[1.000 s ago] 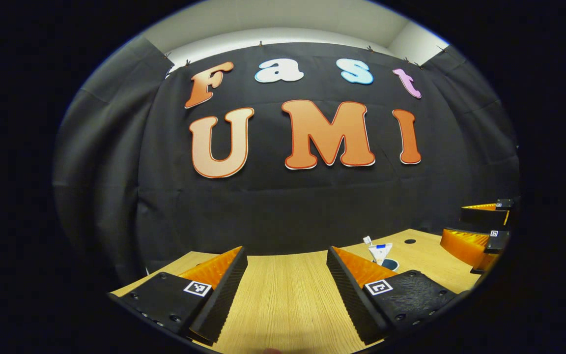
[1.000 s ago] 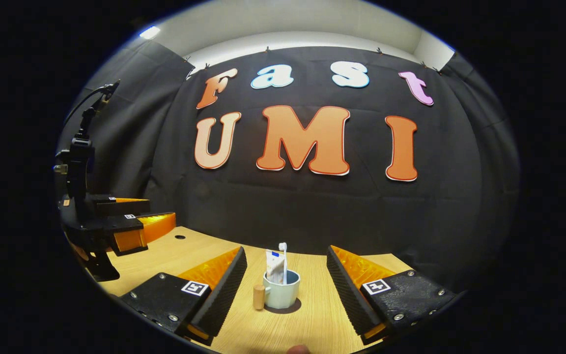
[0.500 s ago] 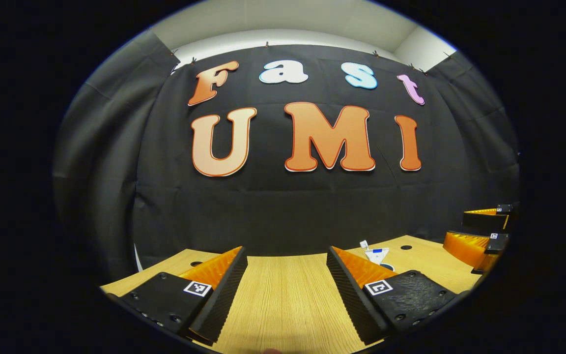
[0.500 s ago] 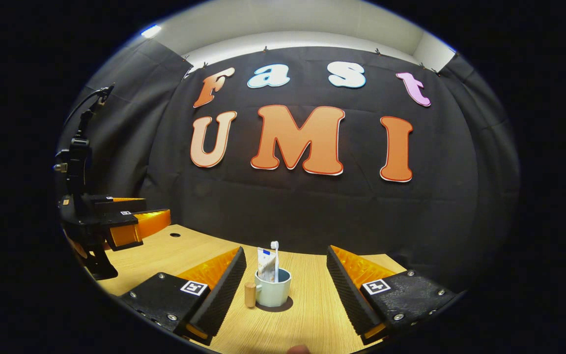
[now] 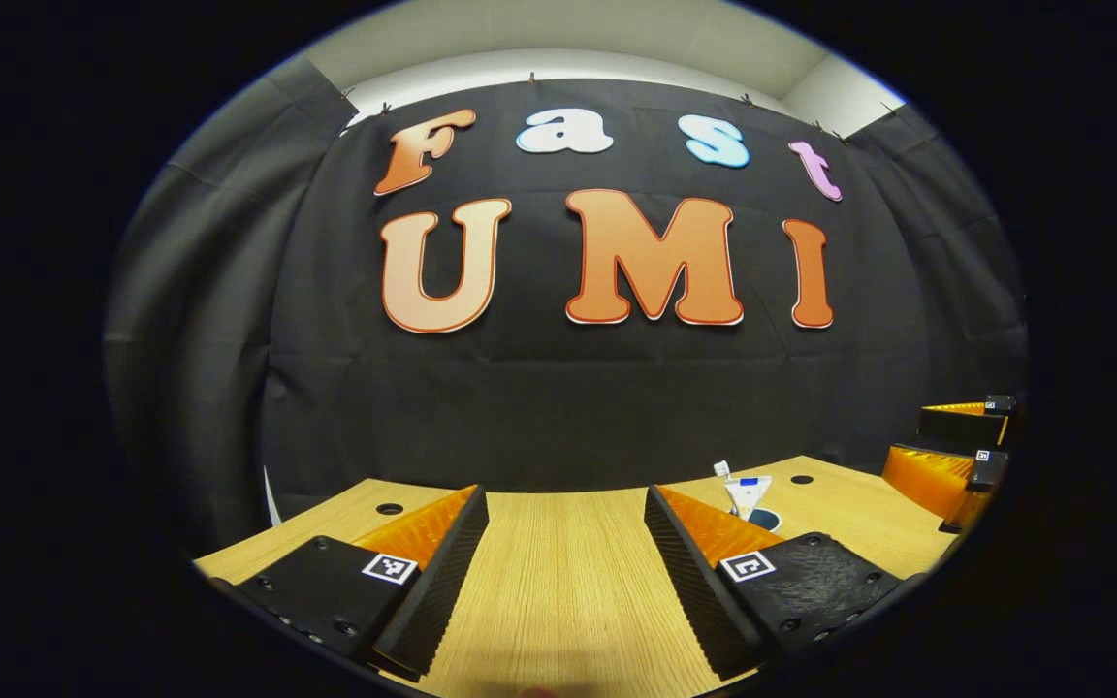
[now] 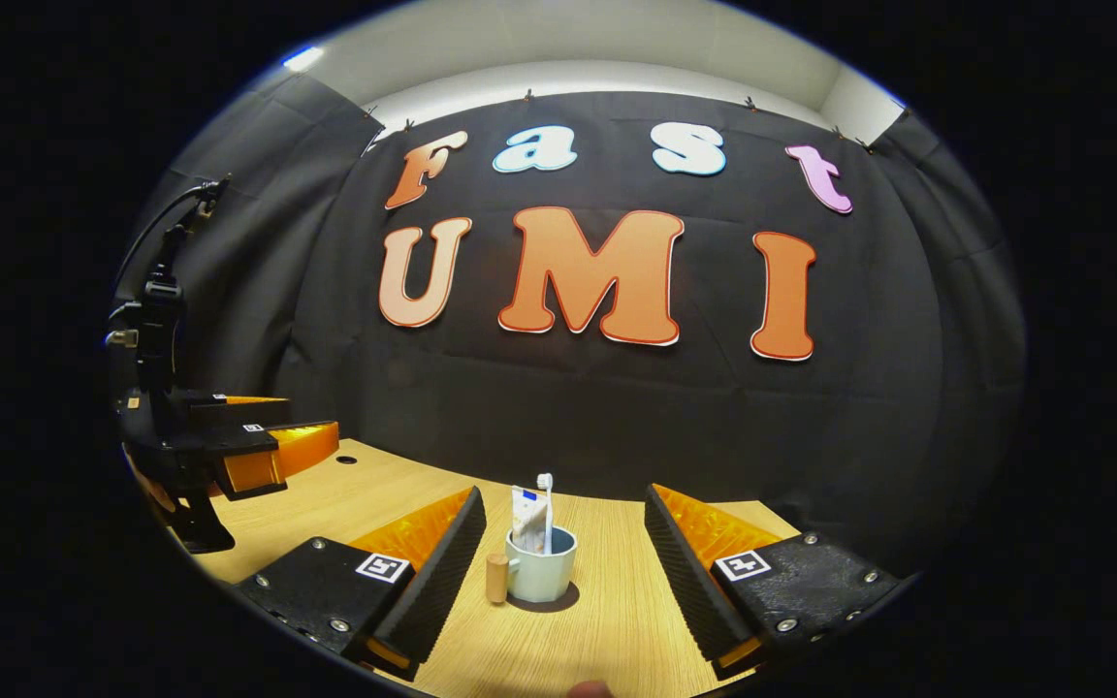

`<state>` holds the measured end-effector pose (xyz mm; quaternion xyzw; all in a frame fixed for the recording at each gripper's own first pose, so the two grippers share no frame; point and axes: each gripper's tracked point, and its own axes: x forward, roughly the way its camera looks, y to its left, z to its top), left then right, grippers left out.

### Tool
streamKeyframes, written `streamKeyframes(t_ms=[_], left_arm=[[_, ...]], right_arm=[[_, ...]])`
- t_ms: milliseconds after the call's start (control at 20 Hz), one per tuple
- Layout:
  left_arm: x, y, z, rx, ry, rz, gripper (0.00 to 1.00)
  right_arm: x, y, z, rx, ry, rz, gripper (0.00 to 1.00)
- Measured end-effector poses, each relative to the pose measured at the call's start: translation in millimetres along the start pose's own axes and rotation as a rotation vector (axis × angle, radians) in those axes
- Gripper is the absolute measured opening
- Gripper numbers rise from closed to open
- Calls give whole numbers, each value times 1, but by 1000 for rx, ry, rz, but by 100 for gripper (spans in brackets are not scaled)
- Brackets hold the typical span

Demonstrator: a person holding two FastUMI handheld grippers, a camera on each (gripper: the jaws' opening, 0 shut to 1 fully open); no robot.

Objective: Put the toothbrush and toothpaste on the desktop into the cup, then pick up the cup and place it on the coaster on the desktop.

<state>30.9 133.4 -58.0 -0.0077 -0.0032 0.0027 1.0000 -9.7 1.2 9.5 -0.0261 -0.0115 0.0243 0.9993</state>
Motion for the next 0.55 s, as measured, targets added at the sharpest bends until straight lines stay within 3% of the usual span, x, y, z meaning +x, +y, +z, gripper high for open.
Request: streamKeyframes(t_ms=[300,350,550], left_arm=[[-5,4,10,55,-31,6,100],[-6,-1,11,65,-35,0,97],[-10,-8,16,43,-49,-19,97]], right_arm=[[2,3,2,0,-4,1,99],[3,4,2,-4,-1,5,99],[3,3,3,-7,-13,7,99]])
